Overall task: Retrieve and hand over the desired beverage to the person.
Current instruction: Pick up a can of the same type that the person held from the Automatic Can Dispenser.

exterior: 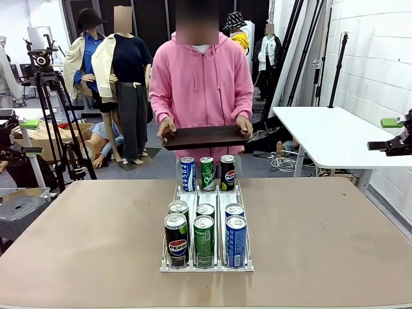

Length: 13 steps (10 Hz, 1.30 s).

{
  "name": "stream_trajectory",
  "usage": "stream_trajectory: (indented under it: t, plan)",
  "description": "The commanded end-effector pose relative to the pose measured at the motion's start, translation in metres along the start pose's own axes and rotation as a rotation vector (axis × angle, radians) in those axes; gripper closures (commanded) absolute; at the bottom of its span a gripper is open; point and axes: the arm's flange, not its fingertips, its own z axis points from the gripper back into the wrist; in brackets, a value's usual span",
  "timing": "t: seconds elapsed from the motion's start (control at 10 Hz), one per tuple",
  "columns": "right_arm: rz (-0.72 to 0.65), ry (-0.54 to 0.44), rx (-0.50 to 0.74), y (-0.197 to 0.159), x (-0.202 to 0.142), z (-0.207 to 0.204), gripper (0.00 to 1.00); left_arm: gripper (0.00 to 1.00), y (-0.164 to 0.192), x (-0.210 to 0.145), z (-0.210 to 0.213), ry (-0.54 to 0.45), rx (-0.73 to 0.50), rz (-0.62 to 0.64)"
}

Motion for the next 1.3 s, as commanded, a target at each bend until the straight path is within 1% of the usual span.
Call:
stream_trajectory:
  t: [0.0, 1.2]
  plan:
    - [-0.008, -0.001, 0.014, -0.0003, -0.0017, -0.0006, 0.0, 0.0, -0.0002, -0.0025, 0.0011, 0.002, -0.006, 0.0]
    - [-0.008, -0.001, 0.014, -0.0003, -0.0017, -0.0006, 0.0, 0.0, -0.0002, -0.0025, 0.0011, 0.002, -0.006, 0.0]
